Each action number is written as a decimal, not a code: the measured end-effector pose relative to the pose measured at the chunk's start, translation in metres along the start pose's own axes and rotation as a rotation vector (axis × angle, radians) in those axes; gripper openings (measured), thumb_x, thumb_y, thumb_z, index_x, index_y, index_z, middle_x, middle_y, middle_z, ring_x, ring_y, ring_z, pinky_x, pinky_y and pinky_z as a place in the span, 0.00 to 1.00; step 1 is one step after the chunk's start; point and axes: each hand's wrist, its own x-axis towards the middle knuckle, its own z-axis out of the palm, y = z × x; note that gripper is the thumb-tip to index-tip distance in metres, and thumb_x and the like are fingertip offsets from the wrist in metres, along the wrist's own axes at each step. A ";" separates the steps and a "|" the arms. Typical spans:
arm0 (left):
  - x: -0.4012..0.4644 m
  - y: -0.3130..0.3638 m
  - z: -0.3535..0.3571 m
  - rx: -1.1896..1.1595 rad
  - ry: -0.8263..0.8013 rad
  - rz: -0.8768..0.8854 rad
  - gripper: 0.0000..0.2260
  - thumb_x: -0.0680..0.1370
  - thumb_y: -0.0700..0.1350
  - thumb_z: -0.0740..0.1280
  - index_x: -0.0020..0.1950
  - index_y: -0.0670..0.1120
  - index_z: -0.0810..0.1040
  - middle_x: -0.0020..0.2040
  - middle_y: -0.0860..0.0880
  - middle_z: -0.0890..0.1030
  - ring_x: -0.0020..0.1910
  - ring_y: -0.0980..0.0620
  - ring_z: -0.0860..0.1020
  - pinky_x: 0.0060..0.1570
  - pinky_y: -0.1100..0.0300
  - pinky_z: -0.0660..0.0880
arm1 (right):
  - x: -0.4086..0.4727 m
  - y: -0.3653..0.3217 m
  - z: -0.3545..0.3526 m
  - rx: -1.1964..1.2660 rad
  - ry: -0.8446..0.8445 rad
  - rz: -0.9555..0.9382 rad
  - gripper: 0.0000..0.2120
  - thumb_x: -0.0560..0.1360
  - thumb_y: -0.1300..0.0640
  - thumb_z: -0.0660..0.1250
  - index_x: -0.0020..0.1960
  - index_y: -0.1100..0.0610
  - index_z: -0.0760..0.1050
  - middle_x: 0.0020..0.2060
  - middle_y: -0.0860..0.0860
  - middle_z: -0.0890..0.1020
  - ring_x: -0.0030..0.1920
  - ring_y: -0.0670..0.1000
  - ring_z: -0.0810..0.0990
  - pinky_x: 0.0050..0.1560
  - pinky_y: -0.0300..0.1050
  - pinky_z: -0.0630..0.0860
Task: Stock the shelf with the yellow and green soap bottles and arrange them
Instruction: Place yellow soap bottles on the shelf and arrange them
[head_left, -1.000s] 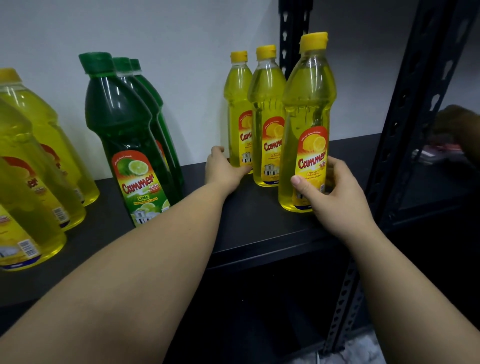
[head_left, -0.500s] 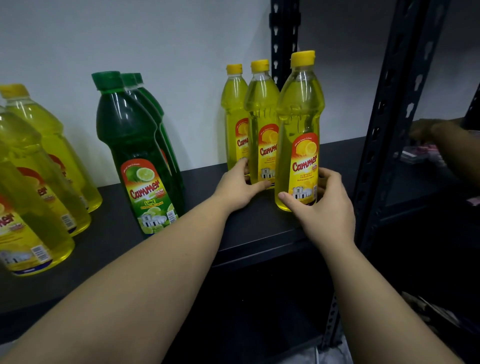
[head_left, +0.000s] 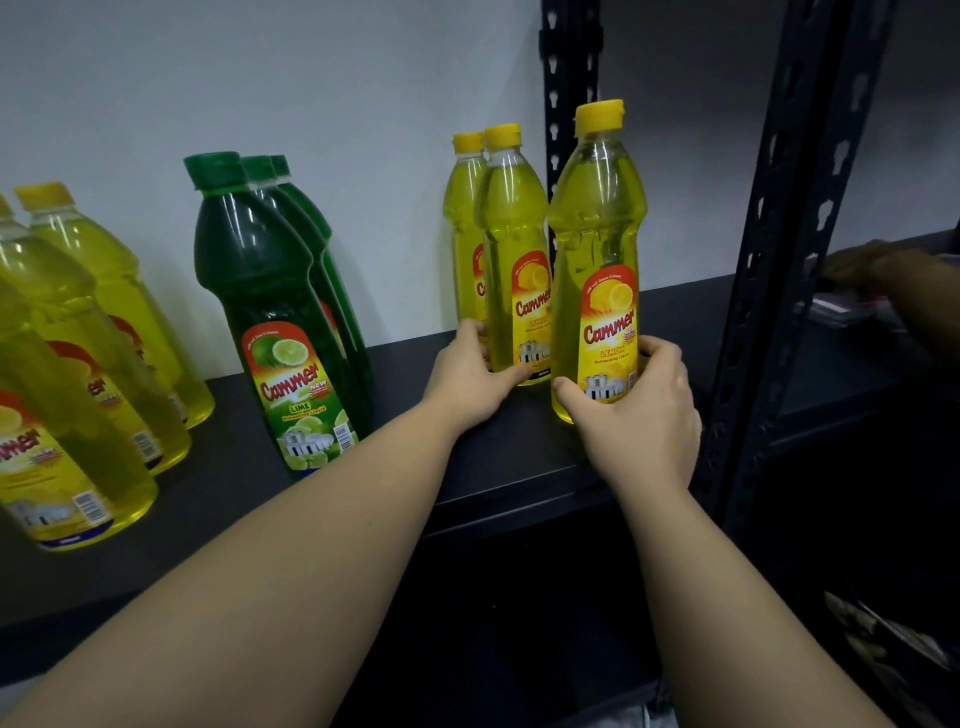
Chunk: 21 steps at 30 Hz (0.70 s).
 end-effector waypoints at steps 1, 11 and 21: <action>0.000 -0.001 0.000 -0.012 0.010 -0.012 0.35 0.74 0.53 0.78 0.75 0.46 0.65 0.64 0.48 0.81 0.55 0.52 0.81 0.58 0.54 0.79 | 0.000 0.000 0.000 -0.002 -0.005 -0.006 0.41 0.64 0.33 0.76 0.69 0.51 0.65 0.62 0.49 0.76 0.63 0.54 0.76 0.67 0.60 0.72; -0.001 -0.006 -0.003 -0.085 0.034 -0.019 0.45 0.68 0.59 0.81 0.78 0.50 0.63 0.69 0.48 0.79 0.62 0.49 0.81 0.64 0.46 0.79 | 0.007 0.001 -0.008 0.041 -0.088 -0.025 0.40 0.64 0.36 0.78 0.66 0.50 0.64 0.61 0.50 0.75 0.62 0.56 0.76 0.62 0.62 0.75; -0.001 -0.005 -0.004 -0.171 0.063 -0.079 0.35 0.75 0.47 0.79 0.76 0.42 0.66 0.65 0.46 0.81 0.59 0.51 0.82 0.63 0.50 0.79 | 0.012 -0.001 -0.012 0.054 -0.130 -0.015 0.40 0.64 0.38 0.80 0.66 0.51 0.64 0.62 0.51 0.75 0.64 0.57 0.75 0.64 0.61 0.73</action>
